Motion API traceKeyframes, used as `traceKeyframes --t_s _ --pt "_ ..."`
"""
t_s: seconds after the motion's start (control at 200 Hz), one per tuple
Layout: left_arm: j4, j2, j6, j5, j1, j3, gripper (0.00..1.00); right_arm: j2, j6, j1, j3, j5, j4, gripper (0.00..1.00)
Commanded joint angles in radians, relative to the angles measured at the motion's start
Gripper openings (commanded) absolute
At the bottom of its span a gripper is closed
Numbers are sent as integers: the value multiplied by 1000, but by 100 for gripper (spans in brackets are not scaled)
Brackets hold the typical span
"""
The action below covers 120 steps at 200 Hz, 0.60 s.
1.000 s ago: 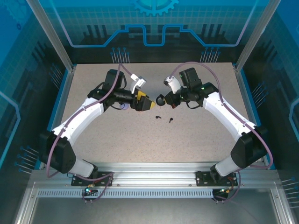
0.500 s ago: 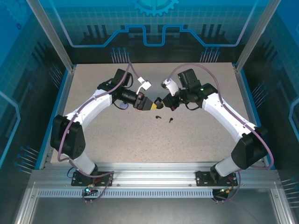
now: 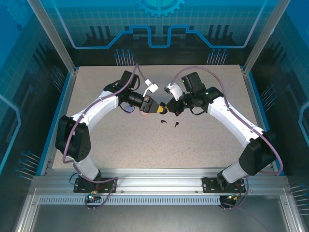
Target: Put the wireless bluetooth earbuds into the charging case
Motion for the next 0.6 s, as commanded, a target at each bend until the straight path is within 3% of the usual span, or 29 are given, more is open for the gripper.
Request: traceKeyframes --t_s 0.0,0.17,0.595 --pt "-4 14 4 39 -15 31 49 17 -8 17 29 -12 -12 0" --pt "-2 15 2 38 -19 28 42 23 -3 22 33 -9 -7 0" --pt "33 -2 -3 34 -19 -5 37 34 2 22 37 12 0 0"
